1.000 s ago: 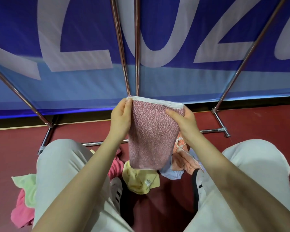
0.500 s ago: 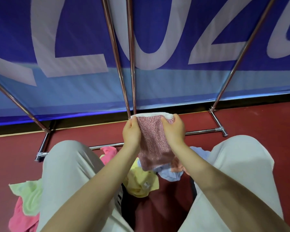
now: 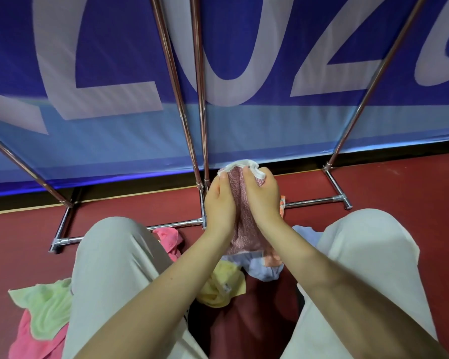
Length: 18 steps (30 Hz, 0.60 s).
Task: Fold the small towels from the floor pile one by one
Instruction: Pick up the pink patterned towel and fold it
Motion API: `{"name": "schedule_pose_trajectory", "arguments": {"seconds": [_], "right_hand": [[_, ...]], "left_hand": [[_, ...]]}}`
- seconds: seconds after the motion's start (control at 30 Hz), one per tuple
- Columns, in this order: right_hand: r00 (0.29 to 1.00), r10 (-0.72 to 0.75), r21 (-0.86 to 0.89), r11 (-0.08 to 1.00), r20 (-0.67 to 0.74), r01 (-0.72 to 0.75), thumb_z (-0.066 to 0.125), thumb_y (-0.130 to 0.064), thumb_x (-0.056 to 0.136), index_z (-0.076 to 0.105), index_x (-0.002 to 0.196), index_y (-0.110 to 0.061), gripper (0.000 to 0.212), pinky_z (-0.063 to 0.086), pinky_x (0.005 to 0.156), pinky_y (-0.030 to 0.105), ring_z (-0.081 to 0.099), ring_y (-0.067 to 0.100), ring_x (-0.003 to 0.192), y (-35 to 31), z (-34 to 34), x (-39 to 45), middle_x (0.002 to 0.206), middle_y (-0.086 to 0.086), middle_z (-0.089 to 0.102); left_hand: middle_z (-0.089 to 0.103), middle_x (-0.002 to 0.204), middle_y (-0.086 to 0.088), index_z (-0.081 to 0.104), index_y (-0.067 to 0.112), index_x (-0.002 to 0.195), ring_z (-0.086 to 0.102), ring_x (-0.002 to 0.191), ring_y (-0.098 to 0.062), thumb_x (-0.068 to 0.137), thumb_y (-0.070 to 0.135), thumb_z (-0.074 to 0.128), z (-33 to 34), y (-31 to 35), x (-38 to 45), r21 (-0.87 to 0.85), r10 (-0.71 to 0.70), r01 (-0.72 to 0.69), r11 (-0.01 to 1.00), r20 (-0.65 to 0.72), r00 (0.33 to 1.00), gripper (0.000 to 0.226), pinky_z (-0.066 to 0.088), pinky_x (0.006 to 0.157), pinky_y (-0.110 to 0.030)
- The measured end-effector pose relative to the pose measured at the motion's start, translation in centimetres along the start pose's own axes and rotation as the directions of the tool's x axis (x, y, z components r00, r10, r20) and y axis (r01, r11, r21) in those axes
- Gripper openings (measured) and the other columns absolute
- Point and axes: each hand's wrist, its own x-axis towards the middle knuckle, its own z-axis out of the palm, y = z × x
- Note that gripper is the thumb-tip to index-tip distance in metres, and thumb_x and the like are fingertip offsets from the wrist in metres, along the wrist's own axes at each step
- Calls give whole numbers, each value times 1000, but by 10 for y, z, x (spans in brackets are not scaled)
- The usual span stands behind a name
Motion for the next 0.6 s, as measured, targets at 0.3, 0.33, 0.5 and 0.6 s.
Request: {"name": "schedule_pose_trajectory", "arguments": {"seconds": [0.3, 0.33, 0.5, 0.6], "right_hand": [[959, -235, 70, 971, 156, 227, 52, -29, 96, 58, 85, -29, 12, 43, 66, 18, 57, -4, 70, -12, -9, -13, 72, -20, 62], [958, -237, 91, 970, 165, 224, 48, -30, 97, 58, 84, -27, 17, 42, 66, 19, 55, -4, 69, -11, -10, -12, 71, -21, 61], [939, -250, 238, 952, 237, 193, 48, -11, 96, 63, 85, -23, 22, 46, 67, 18, 57, 1, 70, -22, -18, -11, 78, -11, 64], [908, -362, 114, 932, 211, 345, 60, -3, 87, 64, 89, -24, 21, 45, 72, 15, 54, 4, 76, -22, -21, -8, 90, -3, 59]], "left_hand": [[71, 115, 2, 66, 14, 122, 65, 107, -6, 104, 28, 38, 3, 10, -4, -86, -17, 25, 996, 88, 996, 36, 49, 100, -30], [70, 116, 2, 66, 14, 122, 64, 108, -5, 105, 28, 38, 2, 12, -5, -90, -12, 21, 996, 92, 996, 36, 49, 101, -29], [70, 118, -3, 65, 10, 123, 64, 112, -16, 105, 27, 35, -1, 17, 2, -193, -3, 25, 981, 113, 994, 38, 50, 97, -29], [72, 112, -8, 67, 9, 117, 67, 106, -20, 105, 27, 36, -4, 21, 5, -236, -49, 72, 969, 102, 994, 38, 54, 91, -31]]}}
